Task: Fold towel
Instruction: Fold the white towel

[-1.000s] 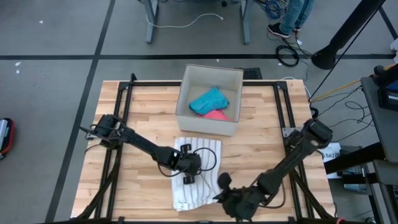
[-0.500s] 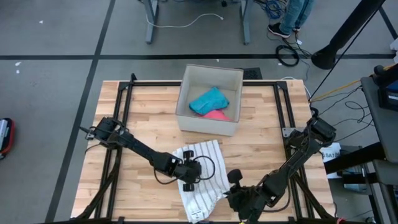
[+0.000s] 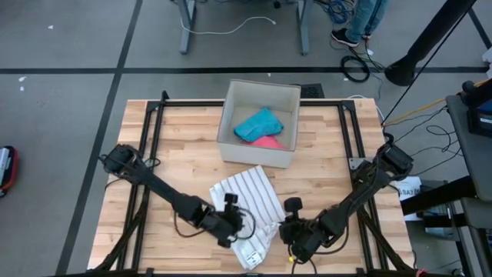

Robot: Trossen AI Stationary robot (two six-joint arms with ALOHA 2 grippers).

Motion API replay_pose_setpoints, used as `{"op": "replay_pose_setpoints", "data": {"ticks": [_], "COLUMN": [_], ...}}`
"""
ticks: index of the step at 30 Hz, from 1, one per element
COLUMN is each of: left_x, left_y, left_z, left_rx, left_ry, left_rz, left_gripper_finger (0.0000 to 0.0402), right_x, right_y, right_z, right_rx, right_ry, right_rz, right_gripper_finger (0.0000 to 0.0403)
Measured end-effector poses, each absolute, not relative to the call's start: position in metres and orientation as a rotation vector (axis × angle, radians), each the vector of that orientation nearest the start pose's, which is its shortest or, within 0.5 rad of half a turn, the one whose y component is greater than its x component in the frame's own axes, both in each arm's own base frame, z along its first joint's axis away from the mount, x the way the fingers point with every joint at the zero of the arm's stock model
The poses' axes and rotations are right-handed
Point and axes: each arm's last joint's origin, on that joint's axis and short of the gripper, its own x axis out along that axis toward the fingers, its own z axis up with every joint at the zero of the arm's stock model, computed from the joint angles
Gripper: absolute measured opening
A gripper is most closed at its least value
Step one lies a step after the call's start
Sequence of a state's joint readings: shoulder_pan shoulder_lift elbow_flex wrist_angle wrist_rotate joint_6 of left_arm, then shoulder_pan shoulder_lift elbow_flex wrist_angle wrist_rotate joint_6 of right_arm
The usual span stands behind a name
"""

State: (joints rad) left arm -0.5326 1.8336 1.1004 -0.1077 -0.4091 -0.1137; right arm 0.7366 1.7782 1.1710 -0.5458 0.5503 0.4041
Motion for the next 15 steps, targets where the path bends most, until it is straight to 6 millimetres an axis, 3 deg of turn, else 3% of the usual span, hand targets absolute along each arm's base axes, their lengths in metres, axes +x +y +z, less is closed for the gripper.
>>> {"op": "replay_pose_setpoints", "data": {"ticks": [7, 15], "left_x": [0.324, 0.323], "left_y": [-0.21, -0.234], "left_z": [0.169, 0.151], "left_rx": [0.235, 0.377], "left_ry": [0.666, 0.579], "left_rz": [-0.299, -0.394], "left_gripper_finger": [0.0223, 0.0257], "right_x": [0.273, 0.282], "right_y": [0.207, 0.201], "right_z": [0.176, 0.177], "right_rx": [-0.302, -0.298], "right_ry": [0.94, 0.929], "right_rz": [-0.065, -0.041], "right_gripper_finger": [0.0, 0.0]}}
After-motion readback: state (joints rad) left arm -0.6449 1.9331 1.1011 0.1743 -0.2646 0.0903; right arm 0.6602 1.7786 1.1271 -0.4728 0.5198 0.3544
